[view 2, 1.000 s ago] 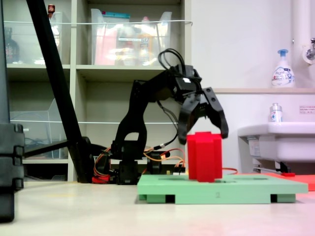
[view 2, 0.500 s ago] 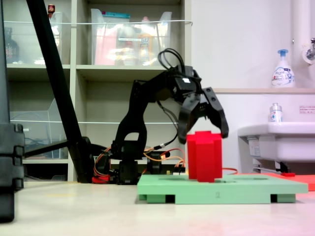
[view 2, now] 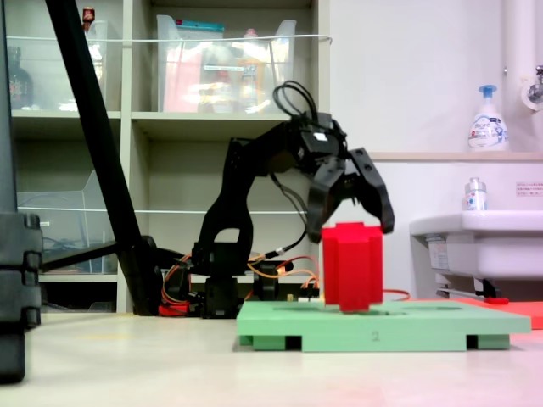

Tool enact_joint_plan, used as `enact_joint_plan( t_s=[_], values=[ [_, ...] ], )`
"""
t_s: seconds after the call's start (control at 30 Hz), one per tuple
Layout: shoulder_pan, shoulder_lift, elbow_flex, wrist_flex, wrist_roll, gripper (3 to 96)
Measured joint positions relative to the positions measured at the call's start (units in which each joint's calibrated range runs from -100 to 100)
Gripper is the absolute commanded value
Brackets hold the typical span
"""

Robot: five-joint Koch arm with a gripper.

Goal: Put the cross columnar block into the corresponding hole

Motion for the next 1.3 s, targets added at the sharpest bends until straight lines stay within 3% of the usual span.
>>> enact_joint_plan(
  t_s=[1.3],
  values=[
    [0.2, 2.9, 0.0, 3.3, -5.0, 43.0]
  ],
)
